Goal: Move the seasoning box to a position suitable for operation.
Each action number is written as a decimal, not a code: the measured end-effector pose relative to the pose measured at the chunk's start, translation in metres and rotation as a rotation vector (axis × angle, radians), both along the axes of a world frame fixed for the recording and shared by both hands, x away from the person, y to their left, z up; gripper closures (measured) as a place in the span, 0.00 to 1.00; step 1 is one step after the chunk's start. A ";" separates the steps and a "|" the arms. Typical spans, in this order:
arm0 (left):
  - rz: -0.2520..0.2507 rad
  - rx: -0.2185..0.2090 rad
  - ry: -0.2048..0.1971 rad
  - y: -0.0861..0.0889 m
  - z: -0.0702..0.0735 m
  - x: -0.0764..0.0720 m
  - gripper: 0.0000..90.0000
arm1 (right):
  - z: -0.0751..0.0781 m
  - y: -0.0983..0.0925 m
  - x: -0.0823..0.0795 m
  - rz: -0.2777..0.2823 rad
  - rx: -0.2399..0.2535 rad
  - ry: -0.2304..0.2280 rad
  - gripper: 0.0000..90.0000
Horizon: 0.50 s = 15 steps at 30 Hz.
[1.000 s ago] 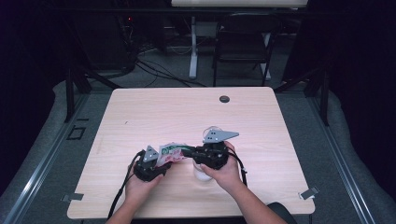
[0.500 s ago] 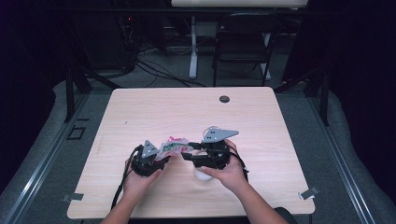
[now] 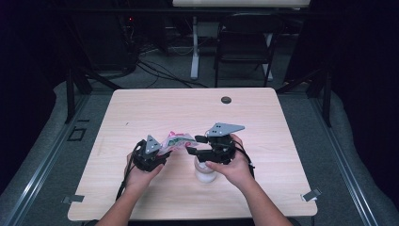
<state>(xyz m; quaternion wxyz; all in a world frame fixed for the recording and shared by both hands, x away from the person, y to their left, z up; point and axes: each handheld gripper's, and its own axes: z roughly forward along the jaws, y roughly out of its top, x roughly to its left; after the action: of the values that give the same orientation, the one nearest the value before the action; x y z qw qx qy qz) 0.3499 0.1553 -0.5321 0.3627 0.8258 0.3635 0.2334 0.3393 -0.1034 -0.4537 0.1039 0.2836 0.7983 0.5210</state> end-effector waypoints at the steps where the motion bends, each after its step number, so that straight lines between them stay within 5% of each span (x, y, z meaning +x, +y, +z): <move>1: 0.005 0.007 -0.005 -0.001 0.000 0.000 0.67 | 0.001 -0.001 0.001 0.005 -0.003 0.001 0.51; 6: 0.002 0.037 -0.012 -0.005 -0.001 0.001 0.67 | 0.001 -0.004 -0.002 0.043 -0.026 -0.011 0.55; 15: -0.014 0.091 -0.053 -0.013 0.002 -0.003 0.67 | -0.002 -0.010 -0.015 0.033 -0.064 -0.119 0.53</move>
<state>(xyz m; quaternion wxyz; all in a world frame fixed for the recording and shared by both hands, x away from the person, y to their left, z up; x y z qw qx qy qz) 0.3469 0.1424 -0.5304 0.3357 0.8375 0.3370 0.2690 0.3242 -0.1132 -0.4553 0.1515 0.2354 0.8117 0.5126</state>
